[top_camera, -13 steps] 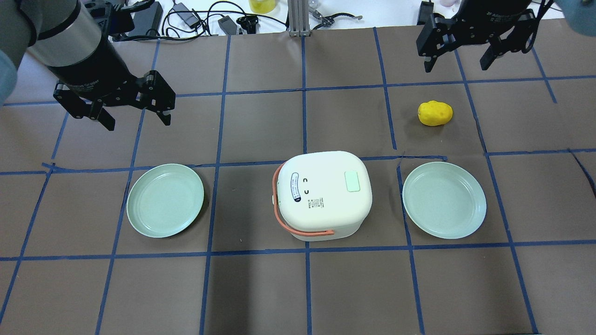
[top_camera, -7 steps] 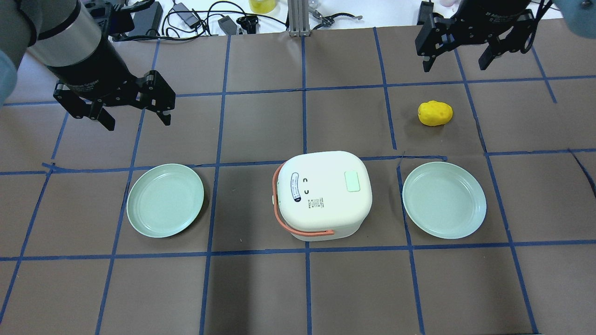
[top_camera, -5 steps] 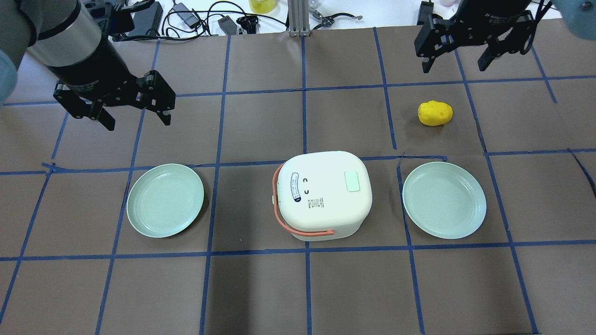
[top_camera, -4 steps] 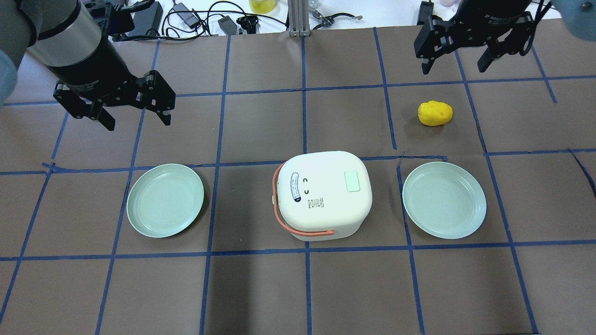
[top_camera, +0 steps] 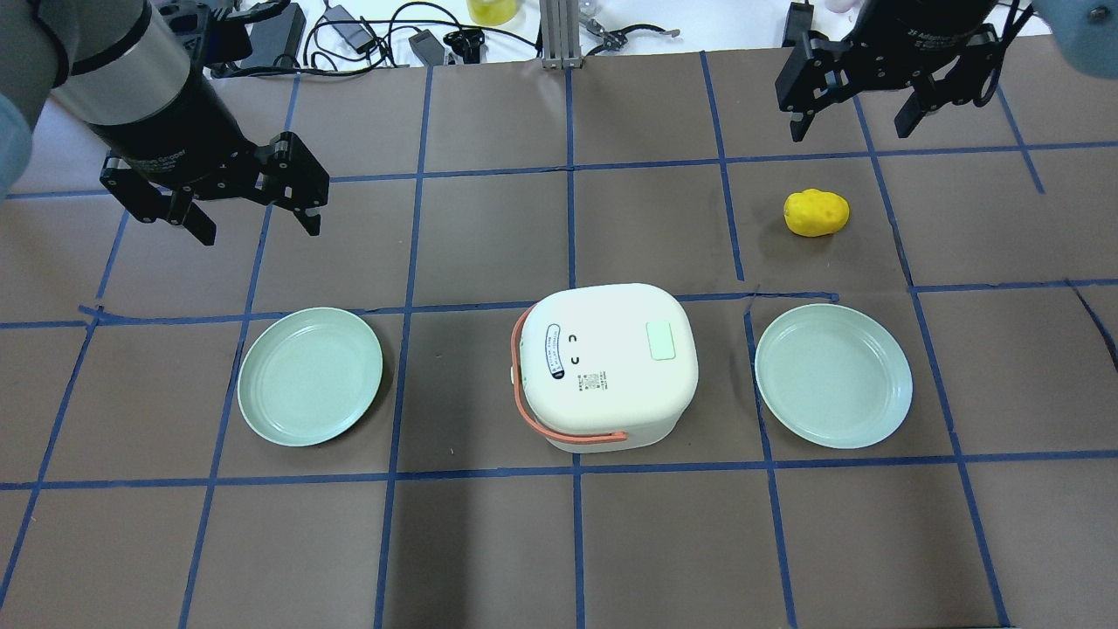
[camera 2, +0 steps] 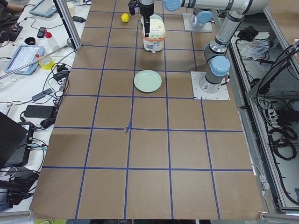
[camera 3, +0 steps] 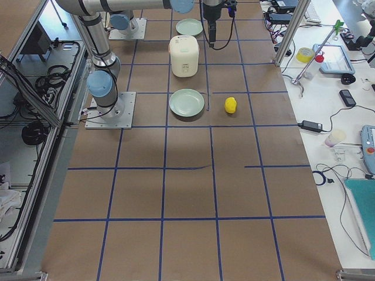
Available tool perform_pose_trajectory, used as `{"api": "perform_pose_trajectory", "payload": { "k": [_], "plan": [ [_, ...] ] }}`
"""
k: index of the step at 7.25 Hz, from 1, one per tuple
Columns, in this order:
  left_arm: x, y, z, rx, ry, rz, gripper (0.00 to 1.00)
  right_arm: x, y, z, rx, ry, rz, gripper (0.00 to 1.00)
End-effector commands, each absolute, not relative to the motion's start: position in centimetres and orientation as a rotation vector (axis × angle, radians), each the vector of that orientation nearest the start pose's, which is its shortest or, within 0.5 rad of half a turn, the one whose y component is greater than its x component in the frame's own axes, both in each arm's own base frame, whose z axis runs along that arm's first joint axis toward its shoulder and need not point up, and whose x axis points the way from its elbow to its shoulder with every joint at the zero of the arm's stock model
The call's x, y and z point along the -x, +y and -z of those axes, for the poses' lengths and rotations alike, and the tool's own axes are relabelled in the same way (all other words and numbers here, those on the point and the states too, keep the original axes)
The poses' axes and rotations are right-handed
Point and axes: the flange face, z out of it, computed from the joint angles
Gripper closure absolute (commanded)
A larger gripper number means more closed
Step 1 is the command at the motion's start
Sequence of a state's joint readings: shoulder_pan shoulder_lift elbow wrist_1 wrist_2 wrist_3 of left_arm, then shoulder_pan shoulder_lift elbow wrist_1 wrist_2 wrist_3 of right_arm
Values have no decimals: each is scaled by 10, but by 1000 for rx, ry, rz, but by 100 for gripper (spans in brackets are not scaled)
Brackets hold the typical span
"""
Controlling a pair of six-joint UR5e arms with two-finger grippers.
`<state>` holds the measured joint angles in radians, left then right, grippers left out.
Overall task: Press rice cooker button
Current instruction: 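Move the right gripper over the rice cooker lid and lower it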
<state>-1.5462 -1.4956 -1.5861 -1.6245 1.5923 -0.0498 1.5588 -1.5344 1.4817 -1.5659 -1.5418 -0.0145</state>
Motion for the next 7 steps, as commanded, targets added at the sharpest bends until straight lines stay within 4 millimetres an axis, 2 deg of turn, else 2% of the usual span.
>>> {"api": "perform_pose_trajectory", "payload": {
  "k": [1,2,3,4,5,7],
  "plan": [
    [120,-463,-511,115,3118,10,0,-169,-486,-479,58,3088,-39,80],
    [120,-463,-511,115,3118,10,0,-196,-473,-464,3,3093,-94,89],
    [120,-463,-511,117,3118,10,0,-225,-458,-444,-17,3107,-138,90],
    [120,-463,-511,115,3118,10,0,-241,-448,-425,-1,3110,-144,97],
    [120,-463,-511,115,3118,10,0,-249,-441,-402,-3,3108,-127,99],
    [120,-463,-511,115,3118,10,0,-254,-431,-374,17,3103,-107,99]
  ]
}}
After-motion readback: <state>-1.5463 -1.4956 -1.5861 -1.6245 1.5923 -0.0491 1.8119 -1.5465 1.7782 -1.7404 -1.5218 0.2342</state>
